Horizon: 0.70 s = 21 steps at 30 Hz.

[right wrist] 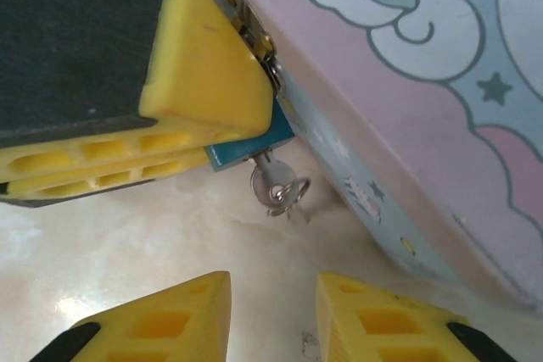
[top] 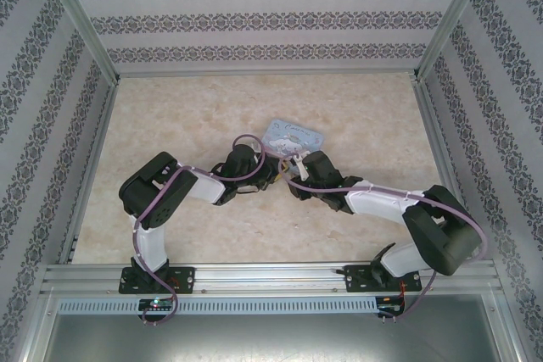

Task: Unlock the padlock with the key

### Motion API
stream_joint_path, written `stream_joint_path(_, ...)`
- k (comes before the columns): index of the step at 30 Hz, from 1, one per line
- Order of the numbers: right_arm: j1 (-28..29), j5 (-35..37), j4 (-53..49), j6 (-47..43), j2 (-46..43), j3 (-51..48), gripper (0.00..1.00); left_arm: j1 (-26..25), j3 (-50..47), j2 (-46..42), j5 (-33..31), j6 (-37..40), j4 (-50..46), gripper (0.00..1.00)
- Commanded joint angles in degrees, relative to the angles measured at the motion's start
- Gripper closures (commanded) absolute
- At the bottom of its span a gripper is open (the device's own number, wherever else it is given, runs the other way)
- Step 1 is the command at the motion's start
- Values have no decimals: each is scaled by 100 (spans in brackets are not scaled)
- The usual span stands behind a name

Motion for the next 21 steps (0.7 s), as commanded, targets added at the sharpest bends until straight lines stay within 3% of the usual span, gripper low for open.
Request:
stream_joint_path(1, 90, 293, 30, -193, 170, 263, 69, 49, 189, -249, 193, 129, -29, 100)
stream_joint_path(21, 102, 410, 96, -180, 800, 968, 83, 50, 104, -330, 324, 101, -41, 100)
